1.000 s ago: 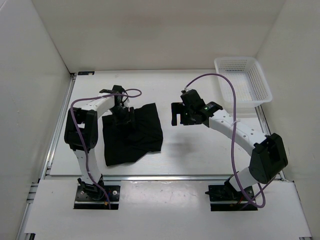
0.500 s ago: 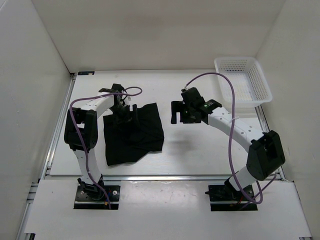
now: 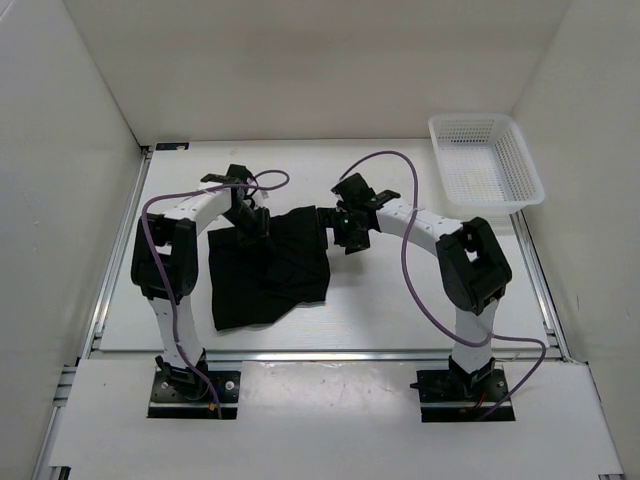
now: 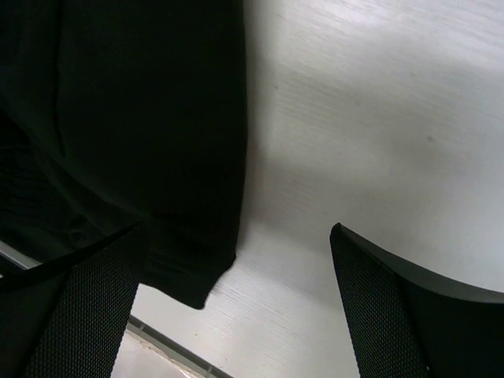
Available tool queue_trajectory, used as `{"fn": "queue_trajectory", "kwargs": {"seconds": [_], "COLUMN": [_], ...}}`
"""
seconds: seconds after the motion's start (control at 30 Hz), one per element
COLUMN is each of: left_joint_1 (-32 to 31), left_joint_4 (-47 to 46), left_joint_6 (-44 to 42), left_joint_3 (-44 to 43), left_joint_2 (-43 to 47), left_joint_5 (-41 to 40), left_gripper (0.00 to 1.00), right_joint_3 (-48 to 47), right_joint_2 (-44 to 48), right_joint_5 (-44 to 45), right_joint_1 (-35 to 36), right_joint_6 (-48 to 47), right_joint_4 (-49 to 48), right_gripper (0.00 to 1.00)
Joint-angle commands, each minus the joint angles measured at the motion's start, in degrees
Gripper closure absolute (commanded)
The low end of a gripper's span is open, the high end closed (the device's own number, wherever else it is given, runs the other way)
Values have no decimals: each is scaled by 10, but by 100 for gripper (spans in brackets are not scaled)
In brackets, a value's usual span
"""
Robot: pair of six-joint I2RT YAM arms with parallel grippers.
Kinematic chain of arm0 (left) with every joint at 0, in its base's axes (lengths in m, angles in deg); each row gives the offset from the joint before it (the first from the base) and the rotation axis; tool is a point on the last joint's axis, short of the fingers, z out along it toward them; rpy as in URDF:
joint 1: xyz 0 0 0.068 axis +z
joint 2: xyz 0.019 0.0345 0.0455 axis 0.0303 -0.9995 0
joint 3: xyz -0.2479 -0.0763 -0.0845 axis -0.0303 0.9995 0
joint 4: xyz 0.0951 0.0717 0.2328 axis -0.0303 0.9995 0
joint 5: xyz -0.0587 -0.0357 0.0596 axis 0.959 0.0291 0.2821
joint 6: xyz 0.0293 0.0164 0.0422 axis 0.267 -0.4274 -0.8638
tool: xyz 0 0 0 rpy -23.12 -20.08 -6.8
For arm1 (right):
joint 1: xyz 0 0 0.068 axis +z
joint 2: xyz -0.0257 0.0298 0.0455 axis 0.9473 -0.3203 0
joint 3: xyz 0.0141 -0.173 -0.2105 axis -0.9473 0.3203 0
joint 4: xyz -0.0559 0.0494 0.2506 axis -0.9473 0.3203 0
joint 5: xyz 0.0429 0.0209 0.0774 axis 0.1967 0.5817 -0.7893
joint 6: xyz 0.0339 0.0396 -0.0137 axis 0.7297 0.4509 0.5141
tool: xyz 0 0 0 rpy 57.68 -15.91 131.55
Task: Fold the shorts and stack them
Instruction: Fold the shorts
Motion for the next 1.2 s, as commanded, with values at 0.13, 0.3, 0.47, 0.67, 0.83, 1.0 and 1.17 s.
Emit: {"fn": "queue_trajectory", "kwargs": {"seconds": [0.13, 0.3, 0.47, 0.67, 0.83, 1.0, 1.17], "left_joint_1": [-14, -14, -35, -106, -135, -140, -140], "left_joint_4": [-12, -12, -12, -2, 4, 4, 4], "left_joint_6": [-13, -8, -2, 16, 35, 41, 41], "left_joint_3": [-35, -47, -76, -155, -194, -194, -183], "left_joint_2": [-9, -15, -15, -22, -49, -60, -78], "left_joint_5": [61, 66, 72, 78, 72, 51, 40], "left_gripper": [78, 90, 90, 90, 90, 85, 43], "right_joint_3": [-40, -7, 33, 107, 127, 127, 127], "right_joint_2": [-44, -44, -5, 86, 116, 116, 128], "right_joint_5": [-48, -27, 38, 104, 126, 131, 148], "right_joint_1": [5, 10, 10, 10, 5, 5, 5], "right_joint_6": [4, 34, 87, 121, 121, 109, 98], "right_joint_4": [-32, -58, -63, -63, -51, -51, -39], "right_gripper": [0, 28, 92, 100, 100, 97, 72]}}
